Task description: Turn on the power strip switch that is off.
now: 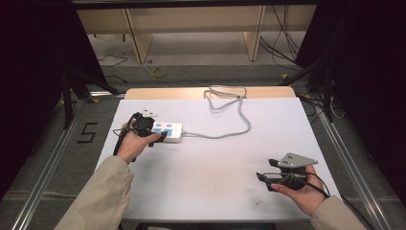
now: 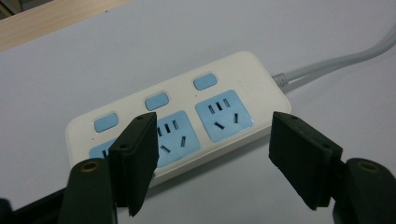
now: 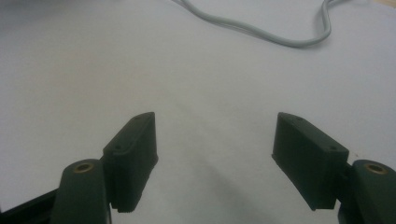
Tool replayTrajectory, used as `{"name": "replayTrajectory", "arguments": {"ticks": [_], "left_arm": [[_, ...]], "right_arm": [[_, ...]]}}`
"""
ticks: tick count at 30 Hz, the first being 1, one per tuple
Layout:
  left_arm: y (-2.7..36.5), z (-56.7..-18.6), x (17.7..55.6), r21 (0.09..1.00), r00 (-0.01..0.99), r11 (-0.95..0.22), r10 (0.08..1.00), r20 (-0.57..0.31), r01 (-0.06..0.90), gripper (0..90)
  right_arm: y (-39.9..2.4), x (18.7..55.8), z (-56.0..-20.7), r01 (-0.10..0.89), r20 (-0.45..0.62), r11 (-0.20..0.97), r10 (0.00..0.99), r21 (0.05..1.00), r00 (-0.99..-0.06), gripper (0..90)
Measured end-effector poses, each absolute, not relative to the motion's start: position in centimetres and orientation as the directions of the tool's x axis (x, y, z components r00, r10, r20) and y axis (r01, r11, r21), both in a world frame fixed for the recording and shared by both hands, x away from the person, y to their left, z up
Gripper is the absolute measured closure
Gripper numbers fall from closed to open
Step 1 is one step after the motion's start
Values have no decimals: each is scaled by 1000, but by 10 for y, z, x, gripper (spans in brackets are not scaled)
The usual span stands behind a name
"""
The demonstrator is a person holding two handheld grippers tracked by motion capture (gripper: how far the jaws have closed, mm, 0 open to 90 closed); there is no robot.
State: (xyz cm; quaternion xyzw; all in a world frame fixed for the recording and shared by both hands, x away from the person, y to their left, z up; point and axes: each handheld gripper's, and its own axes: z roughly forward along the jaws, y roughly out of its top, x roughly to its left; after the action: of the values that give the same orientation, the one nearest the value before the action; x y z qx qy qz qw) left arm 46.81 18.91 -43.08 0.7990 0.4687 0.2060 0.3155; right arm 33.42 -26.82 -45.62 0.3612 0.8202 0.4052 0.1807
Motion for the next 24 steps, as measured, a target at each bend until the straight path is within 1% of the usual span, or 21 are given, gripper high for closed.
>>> {"name": "replayTrajectory", "arguments": {"ticks": [3, 9, 12, 15, 20, 24], "left_arm": [[189, -431, 462, 706, 486, -358, 874, 22, 612, 331], [188, -431, 452, 717, 508, -372, 861, 29, 589, 335], [188, -431, 445, 730, 517, -361, 856, 12, 580, 335], [188, -429, 439, 738, 530, -371, 848, 21, 564, 334], [189, -427, 430, 762, 536, -351, 844, 8, 543, 326], [189, -426, 422, 767, 555, -368, 831, 19, 525, 317]], "right_arm": [[-268, 334, -456, 444, -5, 415, 735, 794, -678, 308], [-268, 334, -456, 443, -3, 412, 735, 796, -678, 307], [-268, 335, -456, 441, -4, 414, 733, 796, -680, 307], [-268, 335, -456, 442, -3, 414, 732, 796, -681, 307], [-268, 335, -456, 442, -5, 412, 736, 797, -677, 307], [-269, 335, -456, 442, -1, 410, 735, 798, -678, 305]]}}
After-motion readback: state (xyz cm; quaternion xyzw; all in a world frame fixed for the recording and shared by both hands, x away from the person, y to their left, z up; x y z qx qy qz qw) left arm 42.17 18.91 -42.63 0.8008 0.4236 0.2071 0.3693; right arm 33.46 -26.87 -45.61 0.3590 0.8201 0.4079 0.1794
